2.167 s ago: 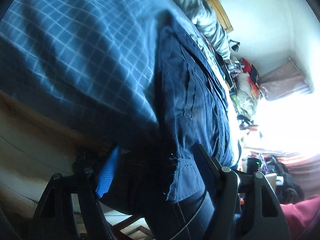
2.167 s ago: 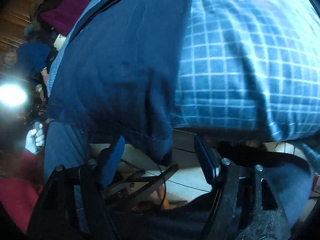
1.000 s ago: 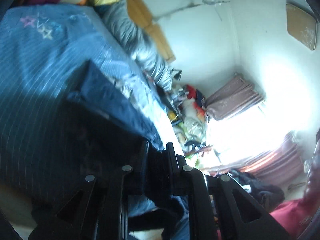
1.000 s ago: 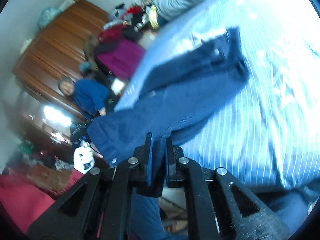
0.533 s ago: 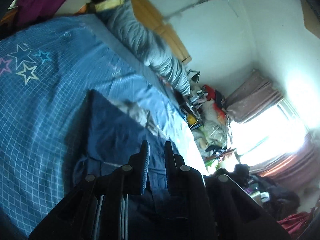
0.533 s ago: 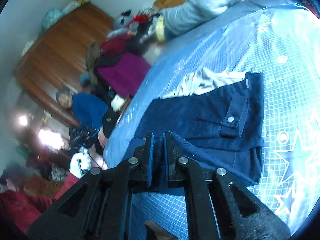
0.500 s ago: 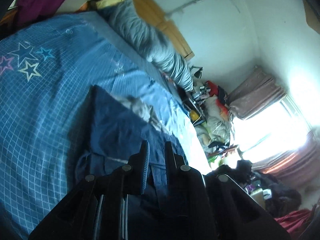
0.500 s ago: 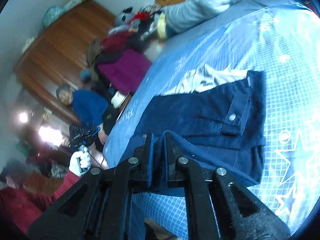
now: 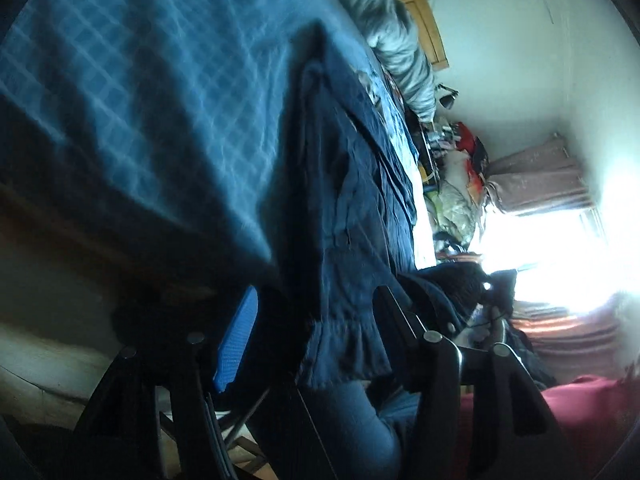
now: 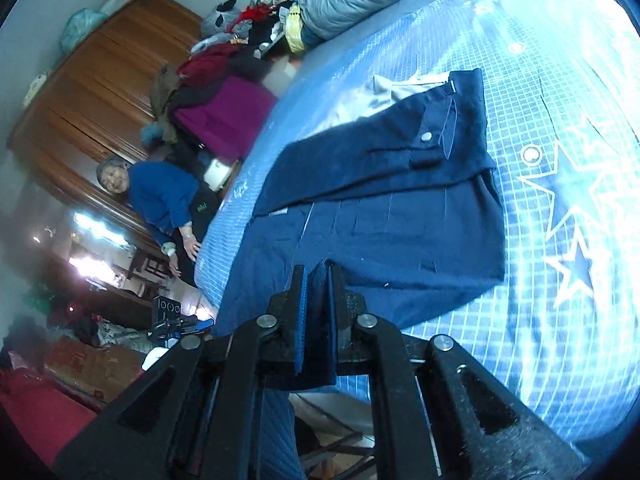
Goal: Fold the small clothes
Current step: 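Fold the hem up over the jacket body with both tools, then grasp the folded navy jacket edge with both tools and lift it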
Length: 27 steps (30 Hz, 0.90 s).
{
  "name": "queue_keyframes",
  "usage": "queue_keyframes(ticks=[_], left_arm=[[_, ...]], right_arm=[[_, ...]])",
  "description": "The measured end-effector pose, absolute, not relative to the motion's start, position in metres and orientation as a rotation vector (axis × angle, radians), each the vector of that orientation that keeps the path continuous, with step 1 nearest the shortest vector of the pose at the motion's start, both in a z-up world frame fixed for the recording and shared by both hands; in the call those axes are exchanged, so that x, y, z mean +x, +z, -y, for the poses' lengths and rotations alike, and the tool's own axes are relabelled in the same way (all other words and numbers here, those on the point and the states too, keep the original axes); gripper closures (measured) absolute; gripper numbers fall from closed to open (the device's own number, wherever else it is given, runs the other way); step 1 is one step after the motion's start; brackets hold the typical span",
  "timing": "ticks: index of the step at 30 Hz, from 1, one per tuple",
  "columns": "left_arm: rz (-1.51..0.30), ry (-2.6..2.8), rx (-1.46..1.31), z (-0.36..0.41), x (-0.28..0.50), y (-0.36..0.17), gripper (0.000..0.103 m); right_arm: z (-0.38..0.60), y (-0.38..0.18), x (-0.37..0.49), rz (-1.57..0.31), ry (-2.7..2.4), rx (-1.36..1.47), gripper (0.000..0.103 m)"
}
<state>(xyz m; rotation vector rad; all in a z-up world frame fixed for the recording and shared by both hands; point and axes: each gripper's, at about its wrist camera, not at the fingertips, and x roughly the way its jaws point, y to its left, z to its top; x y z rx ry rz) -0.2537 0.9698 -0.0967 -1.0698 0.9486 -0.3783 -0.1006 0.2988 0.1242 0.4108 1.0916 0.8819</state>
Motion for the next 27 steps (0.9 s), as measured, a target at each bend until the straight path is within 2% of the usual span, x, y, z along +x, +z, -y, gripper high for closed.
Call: queue_keyframes(ticks=[2,10,13,15,16,20,24,27], left_arm=[[-0.950,-0.406,-1.070,-0.960,-0.253,-0.103,0.031],[-1.069,-0.447,-0.990,-0.935,-0.237,-0.130,0.032],[-1.066,-0.473,-0.981,-0.926,-0.235,-0.130,0.042],[-1.047,-0.478,-0.989,-0.924,-0.236,-0.131,0.064],[-1.034,-0.488,-1.002,-0.921,-0.237,-0.130,0.087],[-0.862,-0.507,-1.064,-0.922,-0.242,-0.090,0.089],[-0.620,-0.517,-1.112,-0.944,-0.223,-0.033,0.088],[-0.547,-0.536,-1.079,-0.951,-0.182,0.001,0.089]], right_arm=[[-0.304,0.127,-0.105,-1.094,0.881,0.384,0.094],[-0.317,0.122,-0.114,-1.107,0.878,0.369,0.092],[-0.317,0.117,-0.115,-1.116,0.868,0.377,0.092],[-0.317,0.114,-0.116,-1.117,0.860,0.379,0.092],[-0.317,0.115,-0.118,-1.110,0.853,0.378,0.092],[-0.305,0.127,-0.119,-1.038,0.822,0.430,0.101],[-0.287,0.147,-0.098,-0.934,0.805,0.514,0.103],[-0.285,0.152,-0.073,-0.905,0.798,0.524,0.103]])
